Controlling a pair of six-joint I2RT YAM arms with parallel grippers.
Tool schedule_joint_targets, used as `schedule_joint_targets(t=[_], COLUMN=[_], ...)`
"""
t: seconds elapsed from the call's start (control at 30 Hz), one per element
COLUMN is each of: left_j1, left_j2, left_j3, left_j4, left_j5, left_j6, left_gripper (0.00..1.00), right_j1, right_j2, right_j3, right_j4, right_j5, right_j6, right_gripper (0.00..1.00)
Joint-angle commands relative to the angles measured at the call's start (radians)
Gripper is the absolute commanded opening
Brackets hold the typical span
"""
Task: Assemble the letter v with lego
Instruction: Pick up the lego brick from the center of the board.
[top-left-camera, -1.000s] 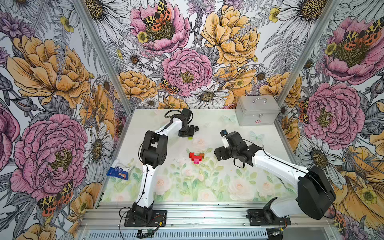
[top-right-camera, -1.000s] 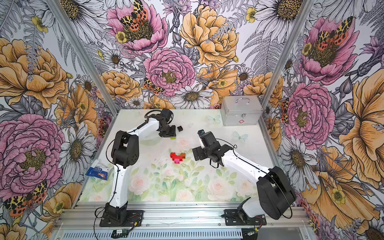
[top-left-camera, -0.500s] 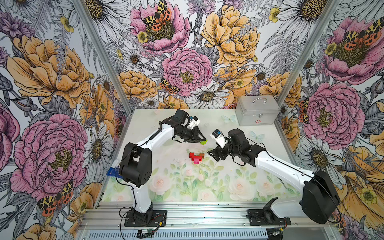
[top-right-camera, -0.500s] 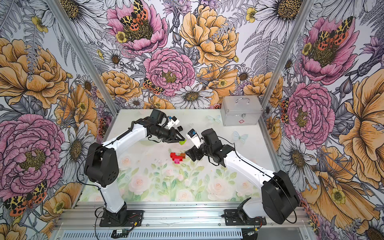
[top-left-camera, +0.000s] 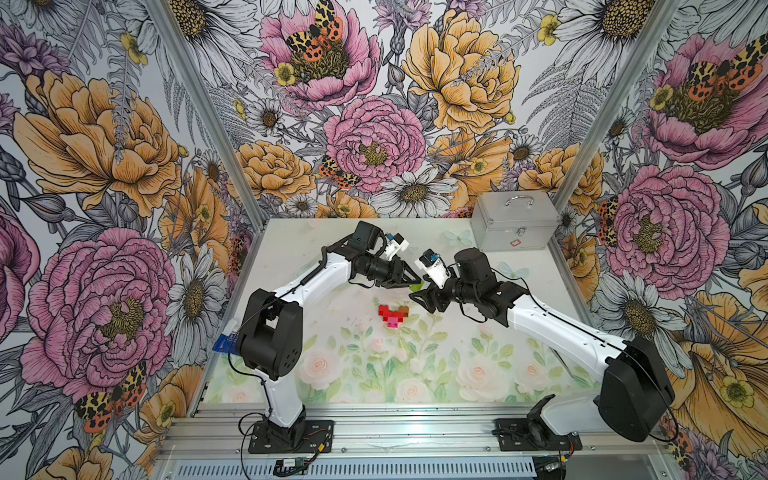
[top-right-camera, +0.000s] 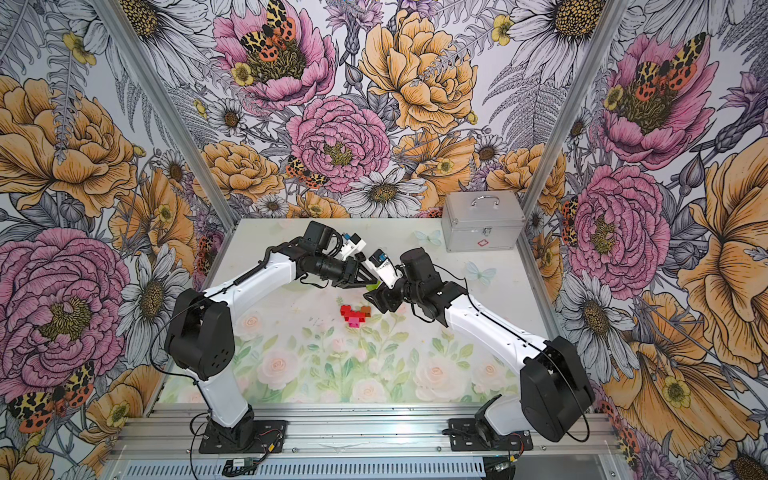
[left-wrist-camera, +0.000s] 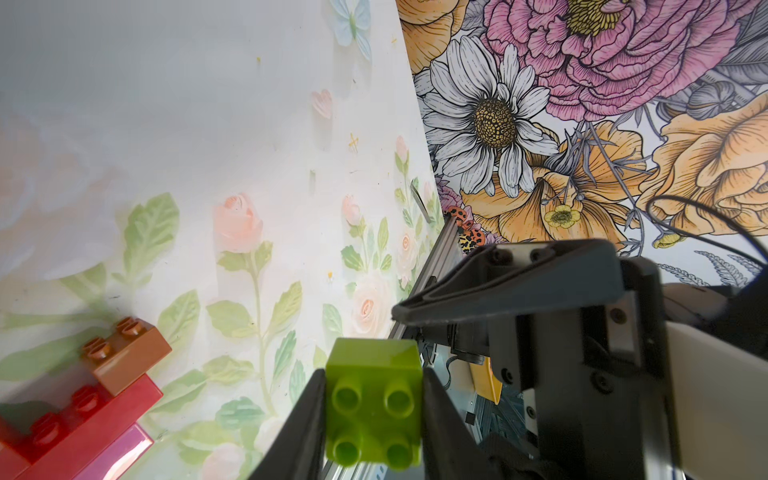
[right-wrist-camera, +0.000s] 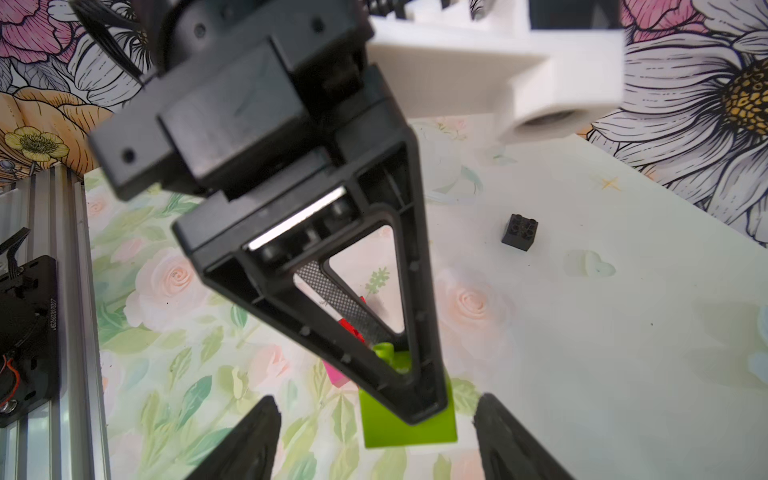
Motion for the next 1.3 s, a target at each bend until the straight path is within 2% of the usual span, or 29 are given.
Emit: schedule_joint_targets(t=[0.0, 0.43, 0.57, 0.77, 0.8, 0.87, 0.93, 0.97, 1.03, 1.17, 1.27], left_j1=[0.0, 0.007, 0.016, 0.036, 0.042, 0.056, 0.076, 0.089, 0.123, 0.213, 0.277], left_j2=[-0.039, -0.032, -0.032, -0.059, -0.063, -0.074, -0.088, -0.098, -0.127, -0.205, -0.261], left_j3=[-0.013, -0.025, -0.03, -0.056, -0.063, -0.076, -0.098, -0.116, -0.156, -0.289, -0.408], left_j4=[0.032, 0.036, 0.042, 0.098, 0.111, 0.13, 0.158, 0.171, 0.198, 0.231, 0.231], left_j5=[0.037, 0.051, 0.045, 0.031, 0.03, 0.015, 0.003, -0.008, -0.043, -0.15, -0.276], left_j6=[-0.008, -0.013, -0.029, -0.089, -0.105, -0.127, -0.155, -0.168, -0.208, -0.286, -0.325], left_gripper=[0.19, 0.22, 0.33, 0.46, 0.49, 0.62, 0.65, 0.68, 0.8, 0.83, 0.87], right_j1=[-0.007, -0.009, -0.007, -0.004, -0.004, -0.003, -0.001, -0.001, 0.002, 0.02, 0.051], right_j2=[0.024, 0.073, 0.08, 0.091, 0.091, 0.091, 0.087, 0.084, 0.086, 0.119, 0.182], right_j3=[0.037, 0.075, 0.075, 0.059, 0.054, 0.041, 0.027, 0.018, 0.003, -0.011, 0.046], right_j4=[0.015, 0.017, 0.016, 0.019, 0.023, 0.032, 0.035, 0.039, 0.037, 0.023, -0.072], right_j5=[0.013, -0.011, -0.014, -0.009, -0.003, 0.008, 0.027, 0.049, 0.103, 0.256, 0.399], right_j6=[0.007, 0.021, 0.043, 0.124, 0.147, 0.193, 0.244, 0.274, 0.36, 0.537, 0.635], right_gripper=[0.76, 0.47, 0.35, 0.27, 0.26, 0.24, 0.22, 0.22, 0.21, 0.21, 0.2])
